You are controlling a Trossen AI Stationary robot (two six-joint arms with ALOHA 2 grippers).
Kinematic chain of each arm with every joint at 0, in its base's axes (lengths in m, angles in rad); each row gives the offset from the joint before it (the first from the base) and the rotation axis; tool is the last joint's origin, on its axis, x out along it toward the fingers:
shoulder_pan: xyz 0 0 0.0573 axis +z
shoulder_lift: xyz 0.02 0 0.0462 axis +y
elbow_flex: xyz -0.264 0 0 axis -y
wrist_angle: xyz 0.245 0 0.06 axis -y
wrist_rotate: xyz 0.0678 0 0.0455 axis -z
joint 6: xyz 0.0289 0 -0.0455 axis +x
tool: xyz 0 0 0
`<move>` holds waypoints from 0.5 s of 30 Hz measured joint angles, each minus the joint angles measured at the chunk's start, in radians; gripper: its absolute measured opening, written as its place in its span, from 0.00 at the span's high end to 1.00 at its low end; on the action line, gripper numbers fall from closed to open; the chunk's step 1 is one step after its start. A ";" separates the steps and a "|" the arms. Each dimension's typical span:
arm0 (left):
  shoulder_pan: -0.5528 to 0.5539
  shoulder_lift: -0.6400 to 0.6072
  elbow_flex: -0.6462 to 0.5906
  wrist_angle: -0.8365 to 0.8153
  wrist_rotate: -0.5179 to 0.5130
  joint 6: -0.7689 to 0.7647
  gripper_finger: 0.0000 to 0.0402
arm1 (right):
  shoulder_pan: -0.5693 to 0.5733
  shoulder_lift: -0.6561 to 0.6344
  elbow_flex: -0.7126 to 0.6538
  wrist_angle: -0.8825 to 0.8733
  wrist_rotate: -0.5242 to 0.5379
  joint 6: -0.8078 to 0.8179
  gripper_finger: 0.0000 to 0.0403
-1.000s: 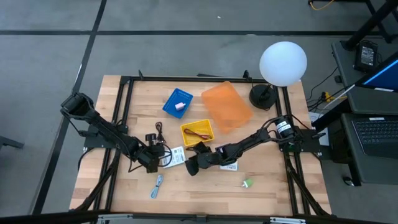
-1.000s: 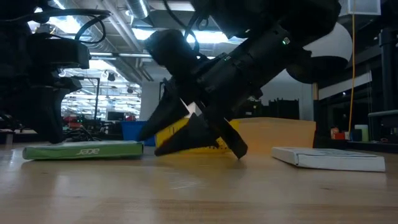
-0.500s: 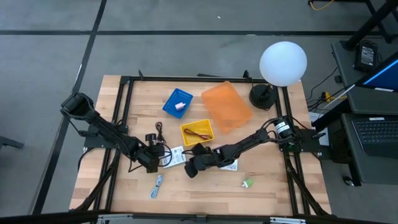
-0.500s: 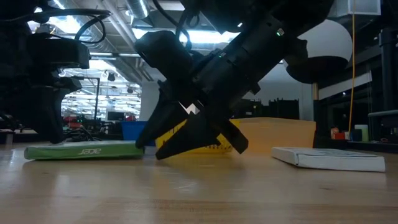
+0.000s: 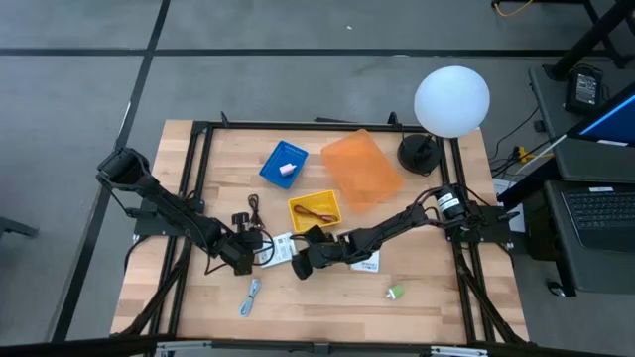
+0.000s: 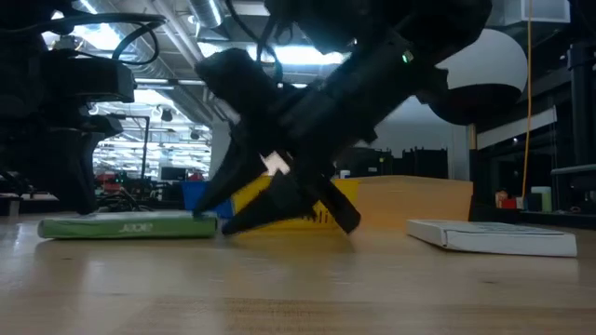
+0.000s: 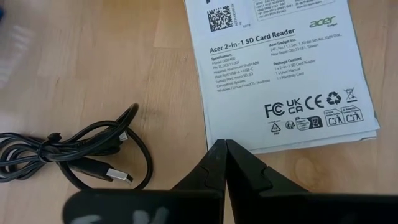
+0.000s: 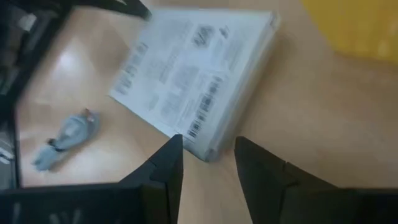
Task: Pick and place items into bin
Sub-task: Put the white card reader box into the orange bin
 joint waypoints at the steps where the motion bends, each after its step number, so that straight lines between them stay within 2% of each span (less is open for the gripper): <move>1: 0.000 0.000 0.000 0.000 -0.001 0.000 1.00 | -0.001 0.010 0.000 0.005 0.001 0.011 0.69; 6: 0.000 -0.003 -0.033 0.037 -0.015 -0.003 1.00 | -0.005 0.052 0.004 0.075 -0.020 0.009 0.69; 15: -0.001 -0.006 -0.081 0.094 -0.028 -0.054 0.99 | -0.005 0.055 0.001 0.136 -0.054 -0.013 0.69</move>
